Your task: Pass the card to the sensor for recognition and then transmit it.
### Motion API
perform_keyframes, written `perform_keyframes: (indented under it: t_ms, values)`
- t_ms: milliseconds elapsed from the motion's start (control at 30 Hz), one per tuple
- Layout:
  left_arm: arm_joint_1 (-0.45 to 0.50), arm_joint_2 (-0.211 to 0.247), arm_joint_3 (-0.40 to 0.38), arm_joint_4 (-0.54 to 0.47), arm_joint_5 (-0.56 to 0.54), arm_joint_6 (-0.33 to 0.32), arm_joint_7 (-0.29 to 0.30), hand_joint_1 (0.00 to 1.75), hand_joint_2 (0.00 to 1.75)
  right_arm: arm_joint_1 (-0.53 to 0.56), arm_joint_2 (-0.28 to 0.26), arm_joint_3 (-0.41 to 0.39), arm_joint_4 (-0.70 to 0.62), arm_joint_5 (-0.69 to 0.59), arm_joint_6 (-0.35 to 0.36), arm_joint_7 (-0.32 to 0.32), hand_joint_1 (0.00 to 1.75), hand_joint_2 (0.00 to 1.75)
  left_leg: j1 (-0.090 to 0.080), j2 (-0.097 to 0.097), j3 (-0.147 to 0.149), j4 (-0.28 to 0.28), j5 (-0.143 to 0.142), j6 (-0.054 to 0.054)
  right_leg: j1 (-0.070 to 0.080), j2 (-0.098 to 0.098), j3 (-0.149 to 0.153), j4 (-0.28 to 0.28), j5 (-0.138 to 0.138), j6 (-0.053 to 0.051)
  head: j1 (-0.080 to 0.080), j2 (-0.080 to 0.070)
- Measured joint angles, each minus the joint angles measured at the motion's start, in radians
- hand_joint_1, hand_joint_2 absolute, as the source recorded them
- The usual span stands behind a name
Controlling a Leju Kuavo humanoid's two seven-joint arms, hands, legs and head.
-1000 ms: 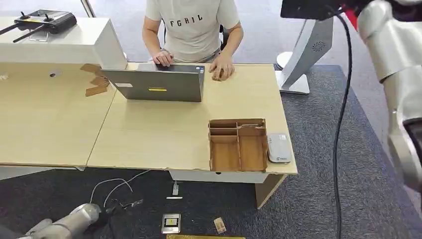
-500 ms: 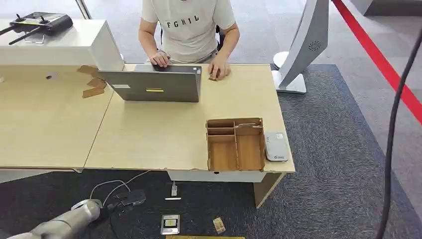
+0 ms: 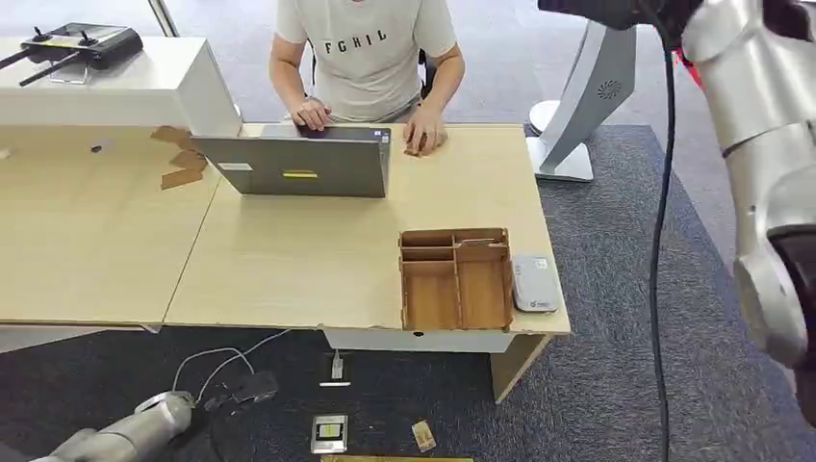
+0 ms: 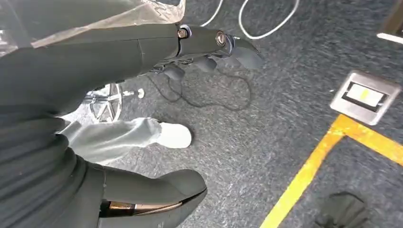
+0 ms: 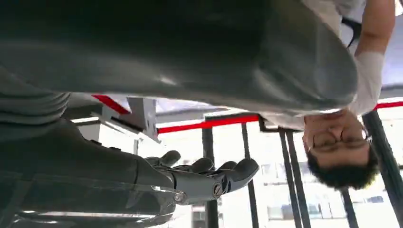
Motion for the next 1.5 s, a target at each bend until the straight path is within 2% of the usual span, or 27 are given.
perform_keyframes:
  t_ms: [233, 367, 500, 600, 700, 833, 1033, 1067, 1200, 1233, 1267, 1300, 1500]
  values:
    - [0.024, 0.028, 0.058, 0.000, -0.047, -0.012, 0.000, 0.00, 1.75, 0.141, -0.095, 0.031, -0.294, -0.176, 0.163, 0.157, 0.00, 0.00, 0.000, -0.001, -0.001, 0.000, -0.001, 0.001, 0.000, 0.000, 0.000, -0.001, 0.000, 0.000, 0.000, 0.000]
    - [0.035, 0.039, 0.099, -0.004, -0.062, -0.021, 0.010, 0.00, 1.75, 0.203, -0.156, 0.047, -0.465, -0.279, 0.205, 0.262, 0.00, 0.00, -0.001, -0.001, -0.001, 0.000, 0.000, 0.001, 0.000, 0.000, 0.000, -0.001, 0.000, 0.000, 0.000, 0.000]
    - [0.050, 0.049, 0.144, -0.008, -0.071, -0.021, 0.016, 0.00, 1.75, 0.269, -0.215, 0.057, -0.622, -0.380, 0.186, 0.381, 0.00, 0.00, 0.000, -0.001, 0.000, 0.000, -0.001, 0.000, 0.000, 0.000, 0.000, -0.001, 0.000, 0.000, 0.000, 0.000]
    - [0.058, 0.056, 0.173, -0.011, -0.087, -0.035, 0.016, 0.00, 1.75, 0.331, -0.259, 0.054, -0.723, -0.428, 0.142, 0.427, 0.00, 0.00, 0.000, -0.002, 0.000, 0.000, -0.001, 0.000, 0.000, 0.000, 0.000, -0.001, 0.000, 0.000, 0.000, 0.000]
    - [0.061, 0.064, 0.202, -0.015, -0.100, -0.055, 0.016, 0.00, 1.75, 0.406, -0.294, 0.042, -0.816, -0.457, 0.086, 0.451, 0.00, 0.00, 0.000, -0.002, 0.000, 0.000, -0.001, 0.000, 0.000, 0.000, 0.000, -0.001, 0.000, 0.000, 0.000, 0.000]
    - [0.062, 0.074, 0.234, -0.018, -0.131, -0.079, 0.006, 0.00, 1.75, 0.522, -0.315, 0.024, -0.907, -0.470, 0.032, 0.473, 0.00, 0.00, 0.000, -0.001, 0.000, -0.001, -0.001, 0.000, 0.000, 0.000, 0.001, -0.001, 0.000, 0.000, 0.000, 0.000]
    - [0.062, 0.089, 0.278, -0.023, -0.158, -0.092, 0.002, 0.00, 1.75, 0.644, -0.325, 0.021, -0.992, -0.475, 0.005, 0.474, 0.00, 0.00, 0.000, -0.002, -0.001, 0.000, -0.001, 0.000, 0.000, -0.001, 0.000, -0.001, 0.000, 0.000, 0.000, 0.000]
    - [0.061, 0.090, 0.282, -0.024, -0.158, -0.092, 0.002, 0.00, 1.75, 0.655, -0.325, 0.019, -1.001, -0.476, 0.005, 0.474, 0.00, 1.75, 0.000, -0.002, 0.000, -0.001, -0.001, 0.000, 0.000, -0.001, 0.000, -0.001, 0.000, 0.000, -0.001, 0.000]
    - [0.060, 0.094, 0.306, -0.027, -0.177, -0.097, 0.002, 0.00, 1.75, 0.707, -0.323, 0.014, -1.032, -0.459, -0.003, 0.474, 0.00, 1.75, 0.000, -0.002, -0.001, -0.001, -0.001, 0.000, 0.000, -0.001, 0.000, -0.001, -0.001, 0.000, 0.000, 0.000]
    - [0.058, 0.095, 0.310, -0.029, -0.179, -0.098, 0.002, 0.00, 1.75, 0.718, -0.321, 0.014, -1.040, -0.452, -0.004, 0.472, 0.00, 0.00, 0.000, -0.002, -0.001, -0.001, -0.001, 0.000, 0.000, -0.001, 0.000, -0.001, -0.001, 0.000, 0.000, 0.000]
    - [0.056, 0.095, 0.314, -0.029, -0.180, -0.098, 0.005, 0.00, 1.75, 0.725, -0.320, 0.014, -1.045, -0.448, -0.004, 0.470, 0.00, 0.00, 0.000, -0.002, -0.001, -0.001, -0.001, 0.000, 0.000, -0.001, 0.000, -0.001, -0.001, 0.000, 0.000, 0.000]
    - [0.053, 0.095, 0.322, -0.031, -0.184, -0.101, 0.007, 0.00, 1.75, 0.733, -0.317, 0.014, -1.052, -0.440, -0.006, 0.467, 0.00, 1.75, 0.000, -0.002, -0.001, -0.001, -0.001, 0.000, 0.000, -0.001, 0.000, -0.001, -0.001, 0.000, 0.000, 0.000]
    - [0.027, 0.094, 0.347, -0.037, -0.207, -0.127, 0.019, 0.00, 1.75, 0.761, -0.276, 0.015, -1.068, -0.390, -0.009, 0.440, 0.00, 1.75, 0.000, -0.002, -0.001, -0.001, -0.001, 0.000, 0.000, -0.001, 0.000, -0.001, 0.000, 0.000, 0.000, 0.000]
